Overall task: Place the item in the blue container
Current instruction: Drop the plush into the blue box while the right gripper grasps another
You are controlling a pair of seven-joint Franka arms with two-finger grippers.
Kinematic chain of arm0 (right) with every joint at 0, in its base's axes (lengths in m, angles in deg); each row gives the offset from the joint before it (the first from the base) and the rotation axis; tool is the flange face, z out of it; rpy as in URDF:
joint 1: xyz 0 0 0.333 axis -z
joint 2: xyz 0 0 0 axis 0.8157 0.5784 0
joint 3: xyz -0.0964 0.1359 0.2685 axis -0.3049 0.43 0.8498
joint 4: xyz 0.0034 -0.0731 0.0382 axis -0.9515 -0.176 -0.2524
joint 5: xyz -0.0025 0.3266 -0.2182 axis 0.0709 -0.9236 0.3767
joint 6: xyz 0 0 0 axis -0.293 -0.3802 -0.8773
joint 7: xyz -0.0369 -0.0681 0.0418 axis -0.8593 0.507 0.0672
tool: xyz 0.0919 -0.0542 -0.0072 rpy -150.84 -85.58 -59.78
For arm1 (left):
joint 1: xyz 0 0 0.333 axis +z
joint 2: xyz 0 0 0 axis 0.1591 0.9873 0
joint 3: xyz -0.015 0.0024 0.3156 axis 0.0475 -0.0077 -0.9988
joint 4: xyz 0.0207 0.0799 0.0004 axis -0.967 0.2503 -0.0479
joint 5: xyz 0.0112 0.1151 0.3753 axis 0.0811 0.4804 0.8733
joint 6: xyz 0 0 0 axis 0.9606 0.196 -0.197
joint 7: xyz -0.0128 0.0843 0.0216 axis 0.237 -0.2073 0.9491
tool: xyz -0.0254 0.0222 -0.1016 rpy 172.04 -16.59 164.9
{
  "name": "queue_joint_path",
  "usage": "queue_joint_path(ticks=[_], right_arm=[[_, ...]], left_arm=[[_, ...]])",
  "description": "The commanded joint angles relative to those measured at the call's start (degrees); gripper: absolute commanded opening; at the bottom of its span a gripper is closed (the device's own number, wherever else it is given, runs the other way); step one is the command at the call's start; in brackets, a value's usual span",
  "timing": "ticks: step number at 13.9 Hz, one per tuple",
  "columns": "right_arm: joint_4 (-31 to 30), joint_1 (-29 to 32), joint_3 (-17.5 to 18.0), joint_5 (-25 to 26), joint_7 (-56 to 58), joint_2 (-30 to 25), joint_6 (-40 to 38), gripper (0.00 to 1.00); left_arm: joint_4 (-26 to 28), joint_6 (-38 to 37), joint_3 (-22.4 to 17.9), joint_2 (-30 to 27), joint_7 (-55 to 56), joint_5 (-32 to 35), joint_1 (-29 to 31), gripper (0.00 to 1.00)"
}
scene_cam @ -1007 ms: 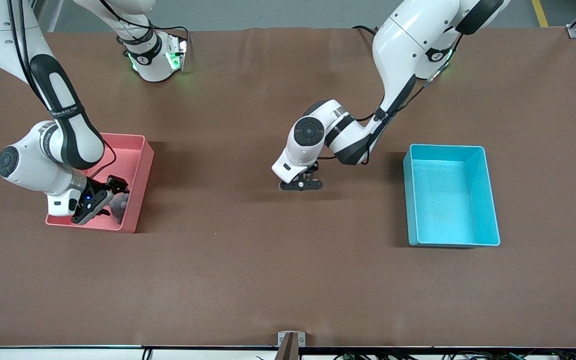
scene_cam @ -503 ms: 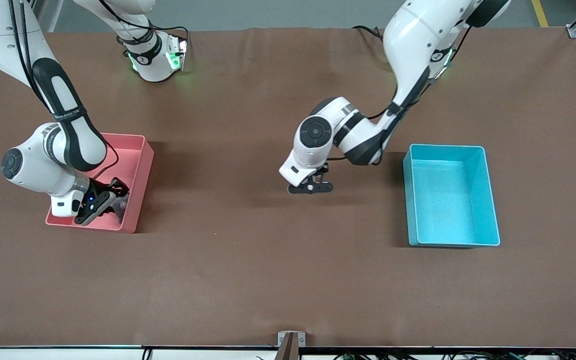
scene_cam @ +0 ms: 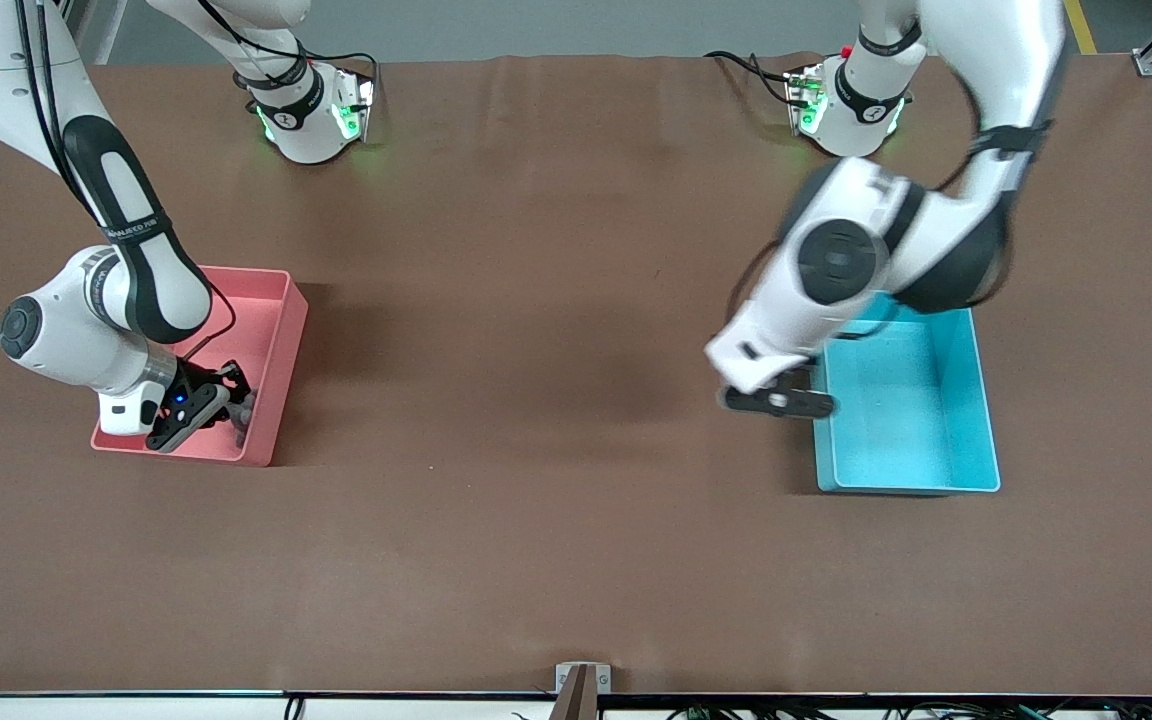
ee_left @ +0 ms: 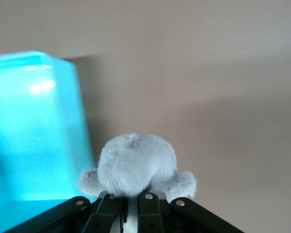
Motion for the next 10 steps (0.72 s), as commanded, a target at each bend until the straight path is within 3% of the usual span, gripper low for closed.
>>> queue_joint_path(ticks=[1,5,7,8,10], right_arm=[[0.3,0.8,0.7,-1.7,3.2,0.4,-0.1,0.02],[1.4,1.1,0.5,-1.5,3.4,-0.4,-3.6,0.01],[2.8,1.6,0.3,-1.3,3.1,-1.7,-8.1,0.01],[3.8,1.9,0.1,-1.1,3.1,-2.0,-10.2,0.01],[5.1,2.4,0.1,-0.7,2.7,-3.4,-13.4,0.0]], left_arm=[[3.5,-0.1,0.6,-0.7,-11.1,0.6,8.7,0.01],[9.9,3.7,0.6,-0.4,-13.8,5.3,15.7,0.07],[13.1,5.6,0.8,-0.2,-13.7,5.2,18.5,0.14],[14.3,7.4,0.8,0.3,-13.7,5.2,19.5,0.26],[14.5,9.4,0.8,2.3,-13.6,5.1,20.9,0.65]])
